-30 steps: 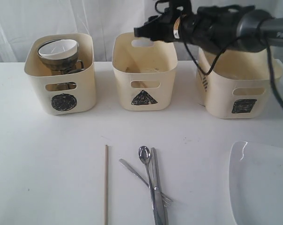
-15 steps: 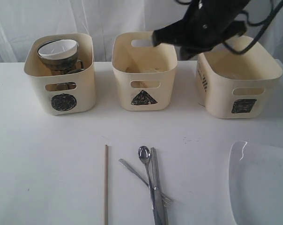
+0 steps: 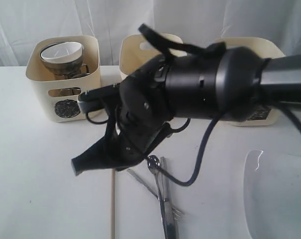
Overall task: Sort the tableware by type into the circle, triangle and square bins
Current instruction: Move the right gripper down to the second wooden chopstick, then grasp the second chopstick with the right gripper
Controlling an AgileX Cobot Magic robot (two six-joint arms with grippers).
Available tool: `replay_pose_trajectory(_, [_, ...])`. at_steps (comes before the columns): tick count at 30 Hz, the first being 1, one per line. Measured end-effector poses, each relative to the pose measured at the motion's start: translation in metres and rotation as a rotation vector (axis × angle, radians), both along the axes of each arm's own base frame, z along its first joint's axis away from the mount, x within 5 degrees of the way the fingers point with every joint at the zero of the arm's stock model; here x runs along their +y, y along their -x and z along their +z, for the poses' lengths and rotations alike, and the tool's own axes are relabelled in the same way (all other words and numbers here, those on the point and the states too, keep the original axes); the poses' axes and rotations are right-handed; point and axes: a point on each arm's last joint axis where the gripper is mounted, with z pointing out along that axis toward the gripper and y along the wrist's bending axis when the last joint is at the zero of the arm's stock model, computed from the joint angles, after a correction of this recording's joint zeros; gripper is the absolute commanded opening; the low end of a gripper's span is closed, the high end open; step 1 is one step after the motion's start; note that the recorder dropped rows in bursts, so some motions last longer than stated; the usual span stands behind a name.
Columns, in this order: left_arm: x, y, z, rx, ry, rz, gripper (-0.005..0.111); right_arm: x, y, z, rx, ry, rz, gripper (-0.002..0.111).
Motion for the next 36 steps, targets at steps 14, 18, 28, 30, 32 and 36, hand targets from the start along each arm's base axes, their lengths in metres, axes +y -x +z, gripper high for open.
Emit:
replay_pose_trajectory(14, [0.000,0.000,0.000,0.000,0.000,0.000,0.000,0.031,0.018,-0.045,0.180,-0.012,-0.017,0.052])
replay_pose_trajectory(18, [0.000,0.000,0.000,0.000,0.000,0.000,0.000,0.035,0.014,-0.056,0.175,-0.036,-0.050,0.049])
replay_pose_trajectory(28, [0.000,0.000,0.000,0.000,0.000,0.000,0.000,0.031,0.014,-0.083,0.232,0.081,-0.039,0.046])
replay_pose_trajectory(30, [0.000,0.000,0.000,0.000,0.000,0.000,0.000,0.030,0.014,-0.083,0.231,0.100,-0.031,0.046])
replay_pose_trajectory(32, [0.000,0.000,0.000,0.000,0.000,0.000,0.000,0.028,0.014,-0.083,0.229,0.123,-0.027,0.046])
replay_pose_trajectory(36, [0.000,0.000,0.000,0.000,0.000,0.000,0.000,0.018,0.014,-0.085,0.225,0.242,-0.011,0.046])
